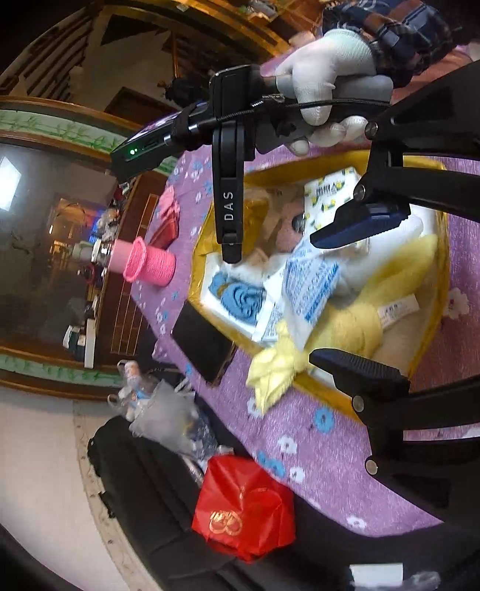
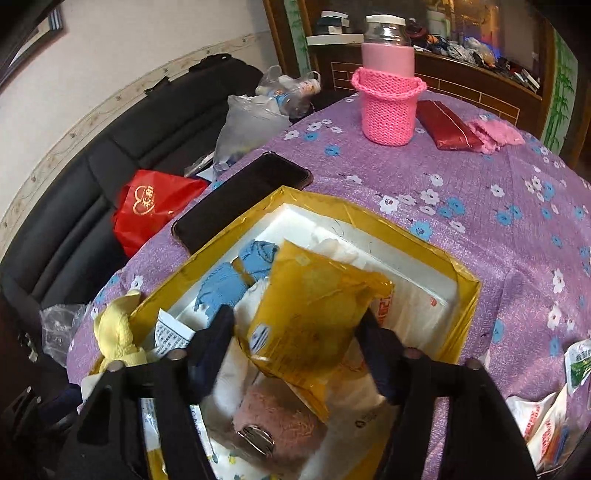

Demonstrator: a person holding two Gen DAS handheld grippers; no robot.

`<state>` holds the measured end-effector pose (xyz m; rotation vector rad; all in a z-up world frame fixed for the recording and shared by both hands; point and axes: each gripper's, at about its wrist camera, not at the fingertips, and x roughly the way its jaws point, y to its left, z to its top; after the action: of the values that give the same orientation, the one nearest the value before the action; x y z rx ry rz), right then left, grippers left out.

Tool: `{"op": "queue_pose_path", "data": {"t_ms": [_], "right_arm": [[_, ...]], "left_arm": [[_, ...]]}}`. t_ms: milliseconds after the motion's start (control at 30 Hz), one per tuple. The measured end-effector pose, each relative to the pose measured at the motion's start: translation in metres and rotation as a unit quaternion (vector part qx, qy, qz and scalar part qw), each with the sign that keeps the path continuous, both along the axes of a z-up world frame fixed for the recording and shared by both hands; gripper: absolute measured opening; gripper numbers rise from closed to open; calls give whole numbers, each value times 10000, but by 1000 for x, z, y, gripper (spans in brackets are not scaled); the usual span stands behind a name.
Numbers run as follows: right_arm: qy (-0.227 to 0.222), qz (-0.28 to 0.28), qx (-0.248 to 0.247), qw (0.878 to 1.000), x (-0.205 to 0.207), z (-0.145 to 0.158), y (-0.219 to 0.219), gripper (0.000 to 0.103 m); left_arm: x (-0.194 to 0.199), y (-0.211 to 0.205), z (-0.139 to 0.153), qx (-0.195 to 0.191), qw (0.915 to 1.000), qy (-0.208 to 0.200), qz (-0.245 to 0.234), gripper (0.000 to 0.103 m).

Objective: Organize soft objects
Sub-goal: 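Withdraw both open tools from the foam box back to the pile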

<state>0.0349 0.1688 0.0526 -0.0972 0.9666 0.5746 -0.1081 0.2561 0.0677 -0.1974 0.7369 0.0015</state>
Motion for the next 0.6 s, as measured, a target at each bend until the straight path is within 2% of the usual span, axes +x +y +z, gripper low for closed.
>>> {"op": "queue_pose_path", "data": {"t_ms": [333,600], "right_arm": [[-261,-237,499,9981,-30,33,-45,77],[-324,-377,828,9953,-62,47,-98,78]], "left_arm": [[-7,-15,3,849,9954,-118,420,60],[-15,-44,14,1284,9906,-222,411,60]]}}
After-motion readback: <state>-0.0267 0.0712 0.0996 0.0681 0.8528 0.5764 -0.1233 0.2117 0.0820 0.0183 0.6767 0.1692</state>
